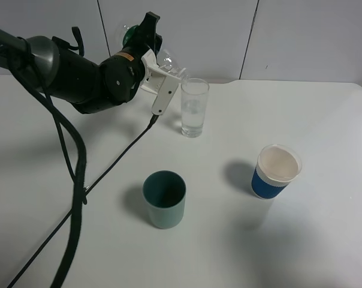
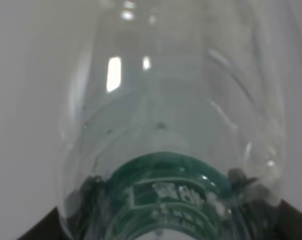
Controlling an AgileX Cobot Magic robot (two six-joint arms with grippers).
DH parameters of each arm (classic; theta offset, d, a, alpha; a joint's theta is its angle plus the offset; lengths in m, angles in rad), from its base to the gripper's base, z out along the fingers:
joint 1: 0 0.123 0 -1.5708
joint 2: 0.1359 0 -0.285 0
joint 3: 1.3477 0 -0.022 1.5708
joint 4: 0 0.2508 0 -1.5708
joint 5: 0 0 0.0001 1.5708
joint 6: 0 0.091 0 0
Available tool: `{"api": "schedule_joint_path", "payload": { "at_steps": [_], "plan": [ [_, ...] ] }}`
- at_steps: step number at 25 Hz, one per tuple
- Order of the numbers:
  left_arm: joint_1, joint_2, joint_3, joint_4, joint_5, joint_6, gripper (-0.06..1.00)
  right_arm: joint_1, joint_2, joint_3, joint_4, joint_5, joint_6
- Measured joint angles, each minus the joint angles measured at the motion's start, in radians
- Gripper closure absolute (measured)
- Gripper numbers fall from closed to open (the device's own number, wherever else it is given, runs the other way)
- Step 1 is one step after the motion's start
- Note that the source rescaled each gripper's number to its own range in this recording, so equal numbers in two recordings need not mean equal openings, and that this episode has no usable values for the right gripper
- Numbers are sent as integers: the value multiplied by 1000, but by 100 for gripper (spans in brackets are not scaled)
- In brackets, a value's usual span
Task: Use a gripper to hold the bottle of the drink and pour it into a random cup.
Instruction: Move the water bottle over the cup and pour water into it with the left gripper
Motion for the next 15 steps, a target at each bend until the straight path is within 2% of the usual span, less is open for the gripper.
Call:
{"api": "schedule_joint_path", "payload": {
  "at_steps": [15],
  "plan": [
    [0, 0, 0, 12, -7, 41, 91, 0, 0, 0, 0, 0, 0]
  ]
}}
